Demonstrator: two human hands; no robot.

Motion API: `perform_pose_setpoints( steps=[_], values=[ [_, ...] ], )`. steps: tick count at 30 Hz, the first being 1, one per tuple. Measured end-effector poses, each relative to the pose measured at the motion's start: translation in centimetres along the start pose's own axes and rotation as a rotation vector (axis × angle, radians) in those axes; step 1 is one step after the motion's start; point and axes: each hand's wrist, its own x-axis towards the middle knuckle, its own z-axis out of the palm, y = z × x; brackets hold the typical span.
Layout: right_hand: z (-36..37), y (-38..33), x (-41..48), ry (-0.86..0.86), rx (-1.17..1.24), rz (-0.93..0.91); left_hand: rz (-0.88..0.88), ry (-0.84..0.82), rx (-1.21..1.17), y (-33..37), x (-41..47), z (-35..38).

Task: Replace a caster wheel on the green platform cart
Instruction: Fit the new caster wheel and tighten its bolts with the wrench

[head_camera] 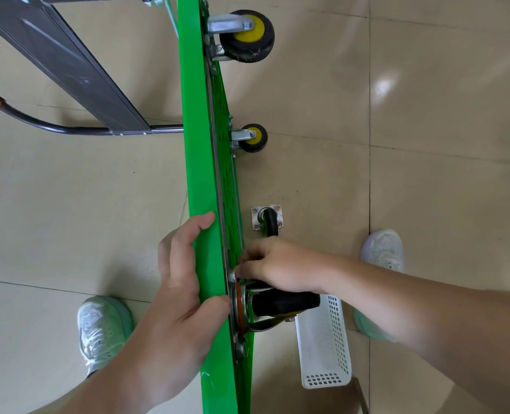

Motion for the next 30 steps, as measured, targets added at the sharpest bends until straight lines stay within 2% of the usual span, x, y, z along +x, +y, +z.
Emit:
perform_pose_setpoints(
  steps=[4, 16, 30],
  values=[
    [-0.27, 0.39, 0.06, -0.003, 0.100, 0.009, 0.007, 0.007, 0.016, 0.04, 0.01, 0.13],
    [0.49, 0.11, 0.35, 0.011, -0.047, -0.010, 0.089, 0.030, 0.037, -0.33, 0.14, 0.24],
    [0.42, 0.04, 0.58, -0.033, 0.002, 0.072, 0.095, 0.021, 0.107, 0.00, 0.05, 0.11]
  ],
)
